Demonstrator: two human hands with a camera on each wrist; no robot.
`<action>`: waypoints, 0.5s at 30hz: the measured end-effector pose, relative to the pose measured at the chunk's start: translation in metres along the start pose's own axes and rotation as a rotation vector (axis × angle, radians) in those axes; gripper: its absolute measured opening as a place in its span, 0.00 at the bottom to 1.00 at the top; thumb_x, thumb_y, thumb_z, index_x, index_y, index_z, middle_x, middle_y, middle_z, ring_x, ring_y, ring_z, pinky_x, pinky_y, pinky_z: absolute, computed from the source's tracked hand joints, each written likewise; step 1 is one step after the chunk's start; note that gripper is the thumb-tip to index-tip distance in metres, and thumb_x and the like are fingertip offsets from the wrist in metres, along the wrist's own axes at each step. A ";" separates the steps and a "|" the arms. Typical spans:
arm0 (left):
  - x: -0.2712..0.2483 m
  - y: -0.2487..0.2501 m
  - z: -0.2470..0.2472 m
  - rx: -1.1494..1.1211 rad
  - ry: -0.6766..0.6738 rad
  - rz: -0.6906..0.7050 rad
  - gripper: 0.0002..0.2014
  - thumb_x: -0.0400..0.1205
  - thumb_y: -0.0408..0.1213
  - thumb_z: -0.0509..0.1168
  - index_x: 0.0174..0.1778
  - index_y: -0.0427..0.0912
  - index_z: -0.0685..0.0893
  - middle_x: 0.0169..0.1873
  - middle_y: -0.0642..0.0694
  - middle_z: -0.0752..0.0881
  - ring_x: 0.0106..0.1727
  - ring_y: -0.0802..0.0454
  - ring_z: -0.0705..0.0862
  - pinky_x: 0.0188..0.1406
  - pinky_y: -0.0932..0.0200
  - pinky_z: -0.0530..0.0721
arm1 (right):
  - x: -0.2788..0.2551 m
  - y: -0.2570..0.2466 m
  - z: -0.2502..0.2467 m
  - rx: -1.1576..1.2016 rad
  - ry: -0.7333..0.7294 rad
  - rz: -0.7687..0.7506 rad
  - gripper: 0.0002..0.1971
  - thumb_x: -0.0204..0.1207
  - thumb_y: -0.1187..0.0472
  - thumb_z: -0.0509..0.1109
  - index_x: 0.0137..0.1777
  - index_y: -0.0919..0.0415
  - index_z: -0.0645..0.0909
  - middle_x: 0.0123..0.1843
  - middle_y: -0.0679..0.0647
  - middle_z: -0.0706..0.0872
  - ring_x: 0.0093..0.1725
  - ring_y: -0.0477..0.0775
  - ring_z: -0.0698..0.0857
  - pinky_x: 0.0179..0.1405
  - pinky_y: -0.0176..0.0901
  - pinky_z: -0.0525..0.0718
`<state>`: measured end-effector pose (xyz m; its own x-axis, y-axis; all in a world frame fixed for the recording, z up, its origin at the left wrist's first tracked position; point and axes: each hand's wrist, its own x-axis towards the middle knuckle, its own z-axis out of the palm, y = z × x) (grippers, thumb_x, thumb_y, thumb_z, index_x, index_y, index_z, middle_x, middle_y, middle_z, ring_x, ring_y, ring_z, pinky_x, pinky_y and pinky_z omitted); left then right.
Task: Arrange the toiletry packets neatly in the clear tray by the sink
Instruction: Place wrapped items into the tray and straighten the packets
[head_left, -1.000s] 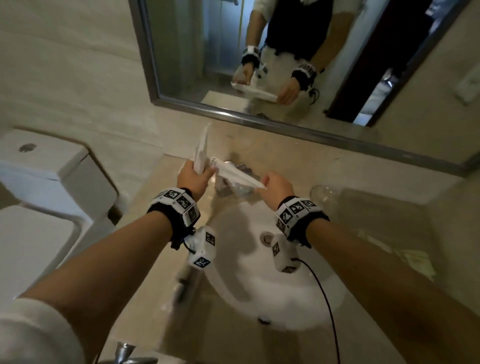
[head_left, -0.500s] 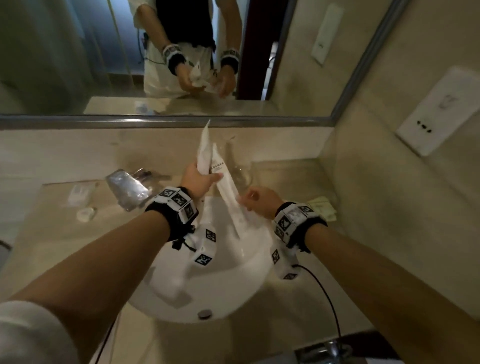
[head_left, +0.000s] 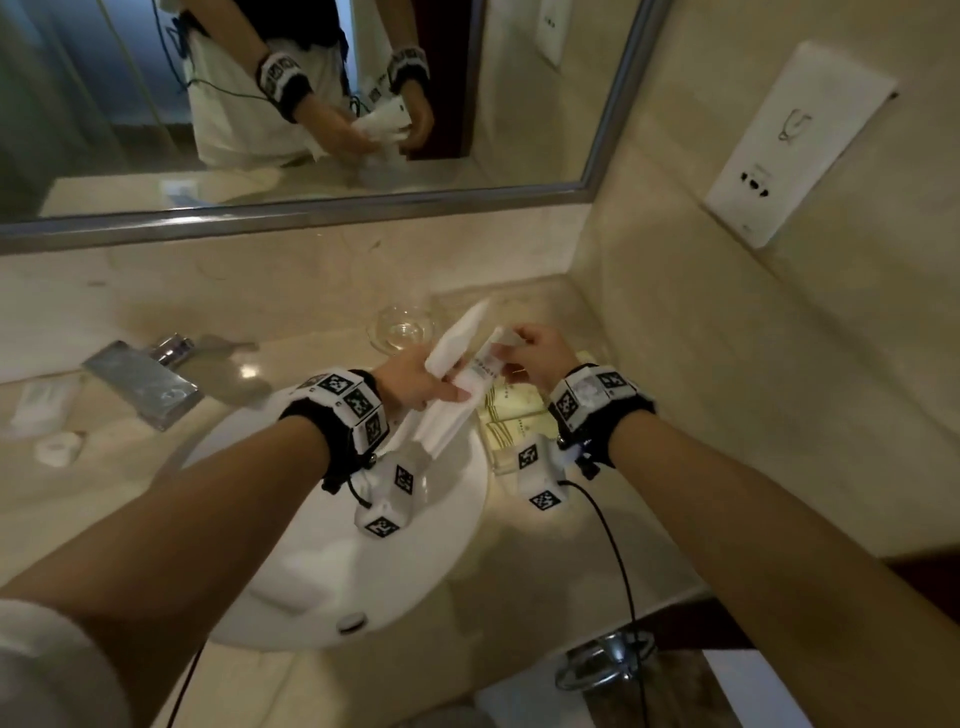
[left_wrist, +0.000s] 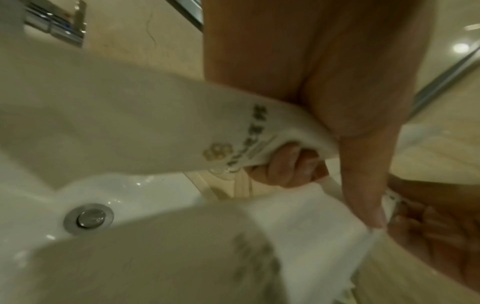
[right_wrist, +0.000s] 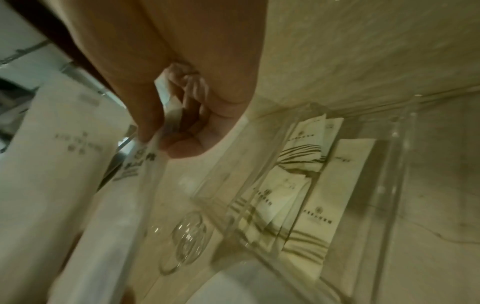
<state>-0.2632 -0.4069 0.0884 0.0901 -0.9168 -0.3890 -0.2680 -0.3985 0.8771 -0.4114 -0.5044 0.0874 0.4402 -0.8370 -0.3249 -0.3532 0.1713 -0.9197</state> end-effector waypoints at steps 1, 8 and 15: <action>0.003 -0.002 0.003 0.049 -0.065 -0.024 0.17 0.73 0.25 0.71 0.56 0.42 0.78 0.41 0.48 0.81 0.36 0.55 0.77 0.22 0.69 0.74 | 0.001 0.003 -0.006 0.039 0.042 0.009 0.04 0.77 0.69 0.68 0.50 0.64 0.78 0.35 0.55 0.81 0.29 0.49 0.79 0.23 0.31 0.83; 0.018 -0.005 0.022 0.145 -0.071 -0.125 0.21 0.69 0.29 0.76 0.58 0.37 0.83 0.46 0.43 0.83 0.45 0.45 0.79 0.39 0.55 0.76 | 0.017 0.034 -0.051 0.001 0.313 0.077 0.04 0.79 0.67 0.66 0.52 0.66 0.79 0.31 0.55 0.79 0.28 0.49 0.78 0.28 0.33 0.85; 0.033 -0.013 0.040 0.283 -0.104 -0.166 0.27 0.68 0.26 0.75 0.64 0.33 0.79 0.47 0.39 0.81 0.42 0.46 0.76 0.25 0.61 0.70 | 0.024 0.086 -0.097 -0.171 0.579 0.261 0.19 0.79 0.61 0.66 0.66 0.71 0.79 0.61 0.66 0.85 0.51 0.61 0.85 0.46 0.48 0.82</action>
<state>-0.2955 -0.4313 0.0529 0.0605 -0.8270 -0.5590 -0.5149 -0.5056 0.6923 -0.5117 -0.5603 0.0220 -0.1761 -0.9316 -0.3180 -0.5351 0.3618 -0.7634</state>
